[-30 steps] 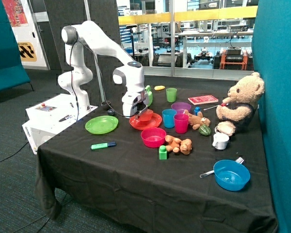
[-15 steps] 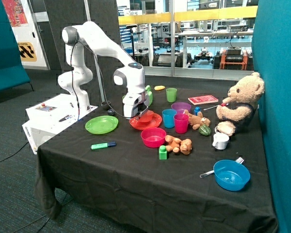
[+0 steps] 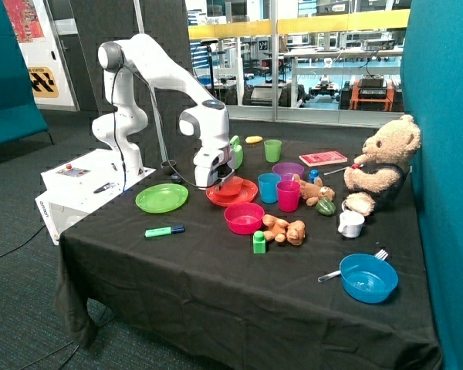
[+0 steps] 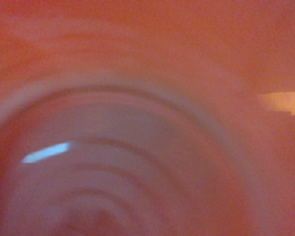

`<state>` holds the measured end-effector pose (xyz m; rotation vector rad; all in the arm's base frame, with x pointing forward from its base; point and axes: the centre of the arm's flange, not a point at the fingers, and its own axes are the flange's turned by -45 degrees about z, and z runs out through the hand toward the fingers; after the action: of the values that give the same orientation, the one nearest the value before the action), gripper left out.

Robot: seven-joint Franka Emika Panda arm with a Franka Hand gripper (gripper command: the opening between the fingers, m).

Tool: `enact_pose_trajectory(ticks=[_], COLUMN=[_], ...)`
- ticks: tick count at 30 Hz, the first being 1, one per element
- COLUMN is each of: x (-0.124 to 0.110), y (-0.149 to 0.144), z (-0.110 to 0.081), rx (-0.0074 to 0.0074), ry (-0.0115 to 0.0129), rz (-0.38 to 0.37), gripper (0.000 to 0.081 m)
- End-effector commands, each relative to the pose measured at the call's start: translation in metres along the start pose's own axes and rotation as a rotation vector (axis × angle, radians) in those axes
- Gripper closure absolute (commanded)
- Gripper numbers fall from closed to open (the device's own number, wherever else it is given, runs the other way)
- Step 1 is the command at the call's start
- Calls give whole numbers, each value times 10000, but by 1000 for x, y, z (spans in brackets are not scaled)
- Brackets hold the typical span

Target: Place the bowls on the appropriate plate

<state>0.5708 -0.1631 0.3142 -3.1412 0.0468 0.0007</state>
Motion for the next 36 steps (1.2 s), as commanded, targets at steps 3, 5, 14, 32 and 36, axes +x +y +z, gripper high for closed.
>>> enact_pose_trajectory(ticks=[3,5,14,32,36], x=[-6,-7,-9,-44,-56], y=[1,0,-3,-41,-50], z=[-3,-3,-5,-34,-36], rx=[0,0,0,-1,-1], ry=[5,5,5,5,5], rz=[-31,-52,-169,-1544,-1733], gripper=[175,162,154,273,278])
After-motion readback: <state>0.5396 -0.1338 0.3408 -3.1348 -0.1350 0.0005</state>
